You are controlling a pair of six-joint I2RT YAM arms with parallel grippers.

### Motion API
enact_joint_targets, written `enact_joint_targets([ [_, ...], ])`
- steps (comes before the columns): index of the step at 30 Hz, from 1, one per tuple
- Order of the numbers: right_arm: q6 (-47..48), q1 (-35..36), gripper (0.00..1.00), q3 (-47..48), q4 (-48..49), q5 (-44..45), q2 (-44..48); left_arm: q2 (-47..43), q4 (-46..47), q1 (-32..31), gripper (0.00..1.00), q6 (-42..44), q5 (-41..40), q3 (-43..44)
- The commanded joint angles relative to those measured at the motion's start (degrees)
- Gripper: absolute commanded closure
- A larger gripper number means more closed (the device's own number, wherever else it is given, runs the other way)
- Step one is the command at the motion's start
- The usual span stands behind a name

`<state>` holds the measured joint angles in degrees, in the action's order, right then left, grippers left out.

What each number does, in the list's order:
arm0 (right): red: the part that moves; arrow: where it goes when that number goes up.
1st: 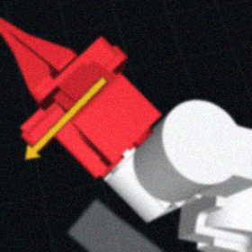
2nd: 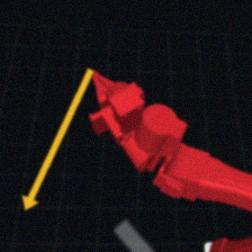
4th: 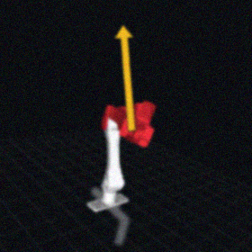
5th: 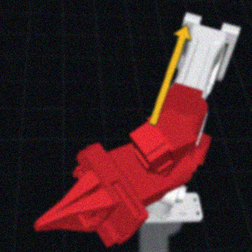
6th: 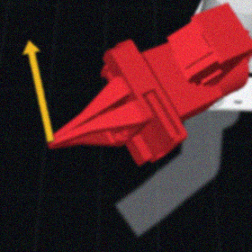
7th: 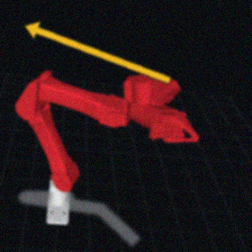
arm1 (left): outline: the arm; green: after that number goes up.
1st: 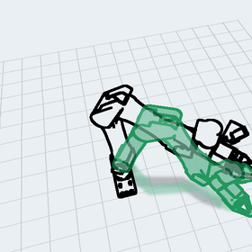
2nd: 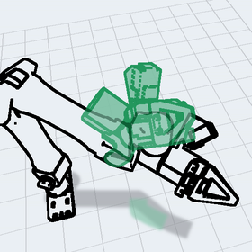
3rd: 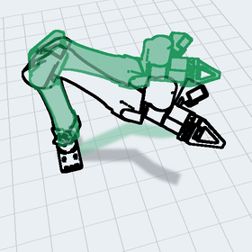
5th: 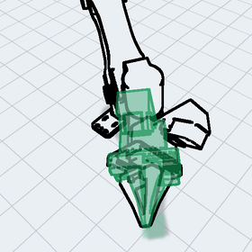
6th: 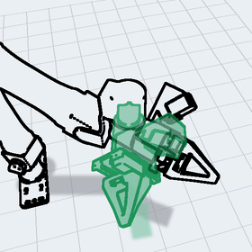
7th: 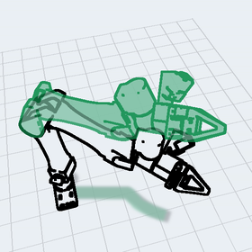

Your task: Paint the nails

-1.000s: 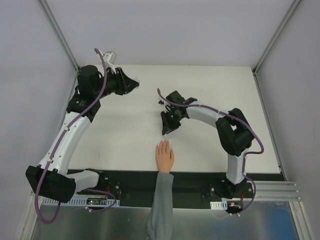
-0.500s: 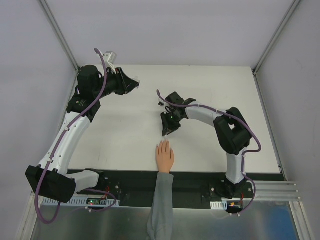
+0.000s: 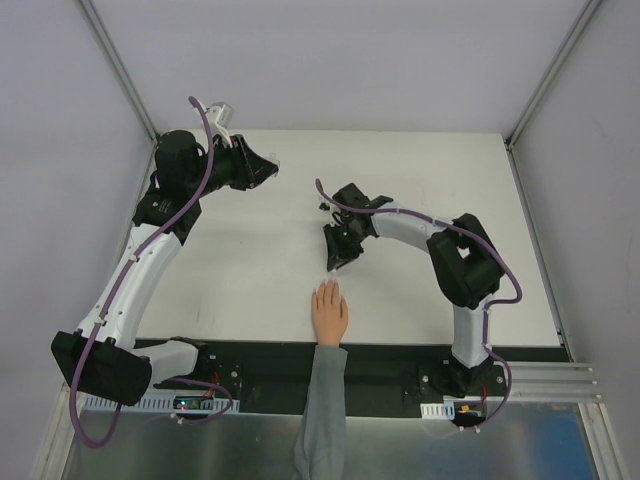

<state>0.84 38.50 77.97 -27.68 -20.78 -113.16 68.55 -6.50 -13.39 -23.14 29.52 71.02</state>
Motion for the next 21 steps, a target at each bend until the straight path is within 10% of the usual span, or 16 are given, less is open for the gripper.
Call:
enact_joint_targets([
  [1, -0.66, -0.27, 1.00, 1.56, -1.24, 0.91, -0.83, -1.06, 1.84, 0.82, 1.00, 0.99, 0.54, 1.49],
  [21, -0.49, -1.06, 1.00, 0.43, -2.30, -0.58, 3.91, -1.23, 1.85, 1.08, 1.00, 1.08, 0.98, 1.05],
])
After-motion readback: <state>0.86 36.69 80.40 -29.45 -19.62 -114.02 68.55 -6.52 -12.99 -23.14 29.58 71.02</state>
